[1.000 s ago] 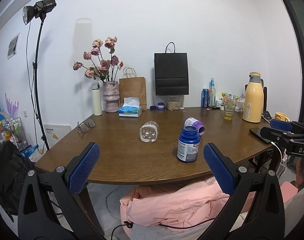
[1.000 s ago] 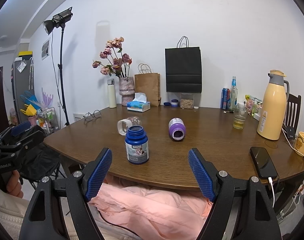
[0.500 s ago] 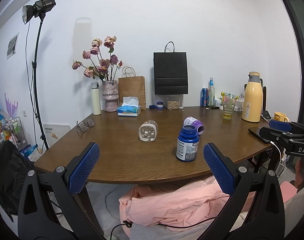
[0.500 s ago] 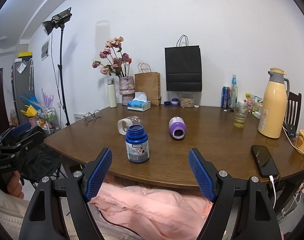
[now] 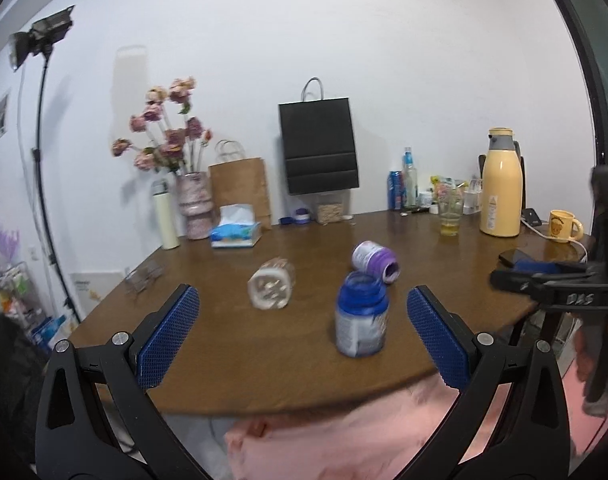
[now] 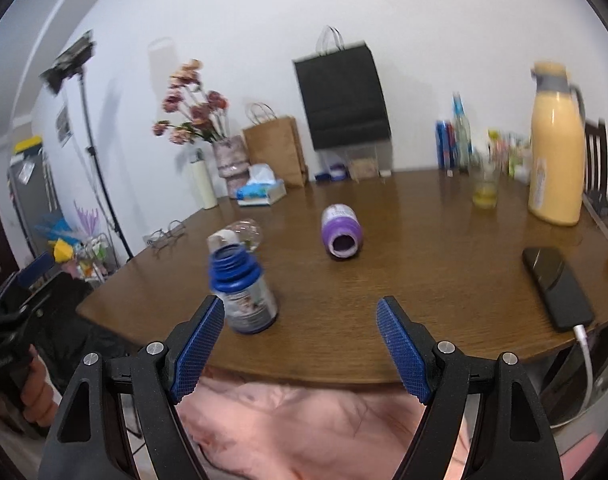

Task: Flip cup upright
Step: 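Reach the right tool to the lying purple bottle and close on it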

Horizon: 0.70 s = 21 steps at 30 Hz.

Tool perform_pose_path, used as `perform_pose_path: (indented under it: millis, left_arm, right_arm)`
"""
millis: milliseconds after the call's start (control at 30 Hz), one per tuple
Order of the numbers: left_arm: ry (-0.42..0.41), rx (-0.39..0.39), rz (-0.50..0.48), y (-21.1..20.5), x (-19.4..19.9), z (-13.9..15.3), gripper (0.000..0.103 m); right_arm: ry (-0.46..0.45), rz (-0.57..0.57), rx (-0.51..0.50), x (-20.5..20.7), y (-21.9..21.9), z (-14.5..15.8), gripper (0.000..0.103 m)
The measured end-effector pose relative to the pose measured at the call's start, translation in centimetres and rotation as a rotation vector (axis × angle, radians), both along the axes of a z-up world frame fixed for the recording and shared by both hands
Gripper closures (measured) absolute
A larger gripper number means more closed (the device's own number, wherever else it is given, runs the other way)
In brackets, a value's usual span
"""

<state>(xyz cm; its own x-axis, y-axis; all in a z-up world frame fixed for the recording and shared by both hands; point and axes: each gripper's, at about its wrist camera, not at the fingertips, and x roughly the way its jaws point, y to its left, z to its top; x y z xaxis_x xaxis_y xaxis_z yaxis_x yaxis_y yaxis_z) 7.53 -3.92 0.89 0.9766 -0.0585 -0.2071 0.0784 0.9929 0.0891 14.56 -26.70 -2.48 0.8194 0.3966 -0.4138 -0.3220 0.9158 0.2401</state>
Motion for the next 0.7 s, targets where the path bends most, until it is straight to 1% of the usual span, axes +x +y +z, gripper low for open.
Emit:
perform_pose_path:
  millis: [100,167,300,333,367,400,433,500,567,600,667,700]
  left_arm:
    - [-0.017,-0.012,-0.038,-1.3,2.3,0.8,0.0]
    - [0.012,-0.042,-0.068,-1.8,4.6,1.2,0.0]
    - [0.1,-0.087,-0.124,-2.5,9.6,2.4,0.0]
    - [0.118,-0.087,-0.137,-2.7,10.9,2.7,0.0]
    - [0.148,-0.079,-0.153,-2.9,12.5,2.9,0.0]
    - [0.174,-0.081,-0.156,-3.0,13.7,3.1,0.0]
    - [0.218,-0.1,-0.171,-3.1,15.5,3.3,0.0]
    - [0.274,-0.132,-0.209,-3.1,17.9,3.5,0.0]
    - [0.319,-0.145,-0.212,-3.1,20.2,3.5,0.0]
    - [0.349,-0.139,-0.206,-3.1,21.7,3.4,0.0]
    - [0.386,-0.116,-0.185,-3.2,24.0,3.0,0.0]
    - [0.408,-0.104,-0.186,-3.2,25.0,2.8,0.0]
  right_arm:
    - [0.044,-0.007,-0.001,3.3,-0.4,-0.2,0.02]
    - [0.056,-0.009,-0.02,5.4,-0.4,-0.4,0.02]
    - [0.063,-0.002,-0.027,9.4,-0.3,-0.6,0.019]
    - [0.066,0.0,-0.028,10.3,-0.2,-0.6,0.009]
    - [0.068,0.01,-0.033,11.4,0.2,-0.7,0.003]
    - [0.075,0.023,-0.044,12.6,0.6,-0.7,0.0]
    - [0.081,0.033,-0.051,13.3,0.9,-0.8,0.0]
    - [0.12,0.067,-0.068,16.0,1.9,-1.1,0.0]
    - [0.134,0.092,-0.08,17.9,2.6,-1.2,0.0]
    - [0.149,0.095,-0.115,19.4,3.1,-1.4,0.0]
    - [0.183,0.063,-0.17,21.9,3.5,-1.8,0.0]
    - [0.19,0.069,-0.17,22.7,3.6,-2.1,0.0]
